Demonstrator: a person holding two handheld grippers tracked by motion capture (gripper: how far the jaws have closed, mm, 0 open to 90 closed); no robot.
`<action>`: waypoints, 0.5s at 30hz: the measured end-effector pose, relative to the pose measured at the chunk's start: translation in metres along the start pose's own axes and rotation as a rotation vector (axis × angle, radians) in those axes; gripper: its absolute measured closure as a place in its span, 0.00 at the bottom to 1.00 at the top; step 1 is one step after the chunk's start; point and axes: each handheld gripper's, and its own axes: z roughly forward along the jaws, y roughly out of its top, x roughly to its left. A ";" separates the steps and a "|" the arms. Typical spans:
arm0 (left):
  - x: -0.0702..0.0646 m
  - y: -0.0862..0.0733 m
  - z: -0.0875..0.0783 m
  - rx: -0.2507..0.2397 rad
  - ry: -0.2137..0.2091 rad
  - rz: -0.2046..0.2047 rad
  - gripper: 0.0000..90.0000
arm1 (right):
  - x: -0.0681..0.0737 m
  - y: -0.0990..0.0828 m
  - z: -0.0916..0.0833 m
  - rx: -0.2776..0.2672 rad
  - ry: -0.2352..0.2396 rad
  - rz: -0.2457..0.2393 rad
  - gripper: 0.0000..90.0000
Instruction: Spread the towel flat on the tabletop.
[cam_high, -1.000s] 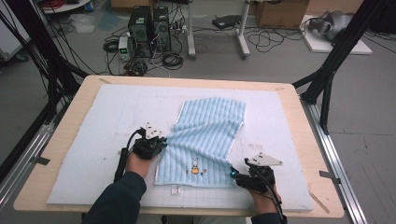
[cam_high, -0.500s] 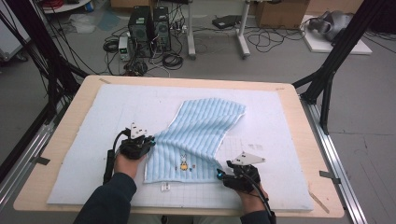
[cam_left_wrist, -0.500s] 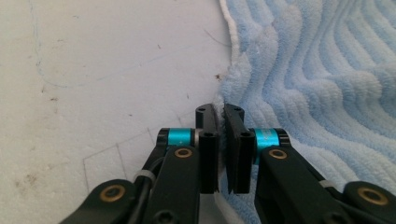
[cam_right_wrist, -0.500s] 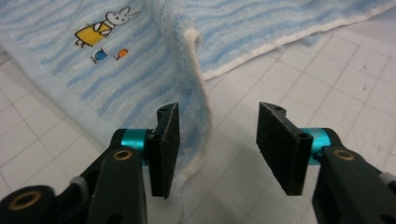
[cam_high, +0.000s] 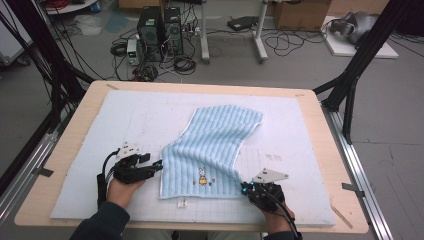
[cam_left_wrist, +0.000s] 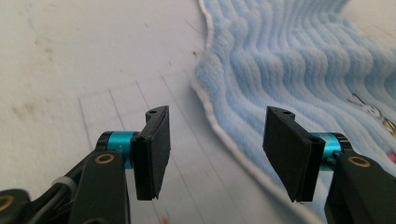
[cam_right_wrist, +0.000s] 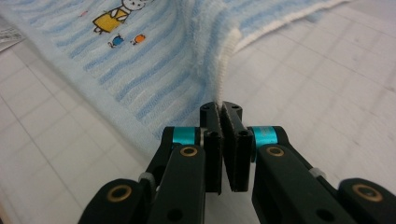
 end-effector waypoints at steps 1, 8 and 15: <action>-0.002 -0.003 -0.002 0.005 -0.011 0.004 0.47 | -0.001 -0.002 -0.003 -0.002 -0.008 0.008 0.97; -0.020 -0.011 -0.011 0.018 -0.115 0.034 0.50 | -0.003 -0.006 -0.014 -0.049 -0.044 0.038 0.66; -0.039 -0.013 -0.009 0.054 -0.188 0.076 0.55 | -0.006 0.001 -0.018 -0.105 -0.079 0.052 0.51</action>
